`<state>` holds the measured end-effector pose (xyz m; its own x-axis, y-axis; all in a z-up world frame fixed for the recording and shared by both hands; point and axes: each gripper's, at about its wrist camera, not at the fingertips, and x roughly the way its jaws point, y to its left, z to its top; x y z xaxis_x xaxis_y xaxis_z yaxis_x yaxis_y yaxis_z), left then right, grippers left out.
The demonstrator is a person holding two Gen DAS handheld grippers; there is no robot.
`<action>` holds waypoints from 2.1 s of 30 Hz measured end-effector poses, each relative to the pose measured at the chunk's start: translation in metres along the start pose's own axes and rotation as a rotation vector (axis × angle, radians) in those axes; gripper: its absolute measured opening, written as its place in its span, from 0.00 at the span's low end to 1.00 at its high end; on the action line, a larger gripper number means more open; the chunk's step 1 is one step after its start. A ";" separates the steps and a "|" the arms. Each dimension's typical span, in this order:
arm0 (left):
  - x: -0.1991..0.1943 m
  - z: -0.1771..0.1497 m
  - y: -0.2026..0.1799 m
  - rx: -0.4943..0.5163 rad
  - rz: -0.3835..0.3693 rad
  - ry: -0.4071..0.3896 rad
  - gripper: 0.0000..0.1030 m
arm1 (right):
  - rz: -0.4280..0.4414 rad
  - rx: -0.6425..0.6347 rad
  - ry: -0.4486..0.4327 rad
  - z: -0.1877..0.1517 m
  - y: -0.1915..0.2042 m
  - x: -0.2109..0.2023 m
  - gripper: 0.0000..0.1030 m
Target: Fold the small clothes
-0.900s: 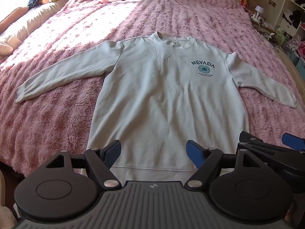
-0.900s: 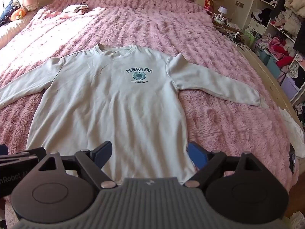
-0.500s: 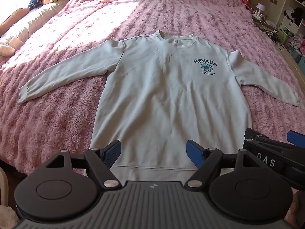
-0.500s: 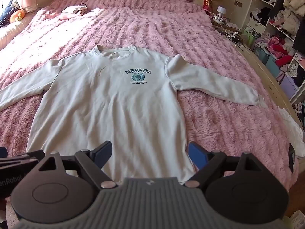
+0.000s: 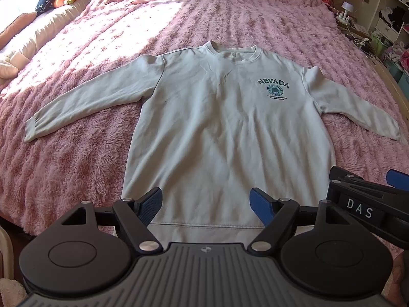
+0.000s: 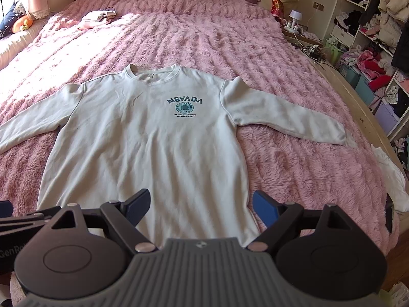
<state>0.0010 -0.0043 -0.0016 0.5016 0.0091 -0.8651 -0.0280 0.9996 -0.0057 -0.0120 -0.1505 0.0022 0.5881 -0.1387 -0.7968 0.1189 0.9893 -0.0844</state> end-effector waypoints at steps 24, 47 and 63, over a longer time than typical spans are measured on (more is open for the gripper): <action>-0.006 0.014 0.005 -0.010 0.005 0.011 0.88 | 0.000 -0.017 -0.002 0.015 0.000 0.001 0.81; -0.002 0.015 0.003 -0.009 0.005 0.036 0.88 | 0.000 -0.018 0.003 0.016 -0.001 0.003 0.81; -0.001 0.015 0.001 -0.005 0.008 0.044 0.88 | 0.002 -0.017 0.003 0.015 -0.001 0.003 0.81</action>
<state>0.0134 -0.0027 0.0069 0.4626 0.0161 -0.8864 -0.0360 0.9994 -0.0006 0.0019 -0.1520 0.0092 0.5857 -0.1366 -0.7989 0.1037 0.9902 -0.0932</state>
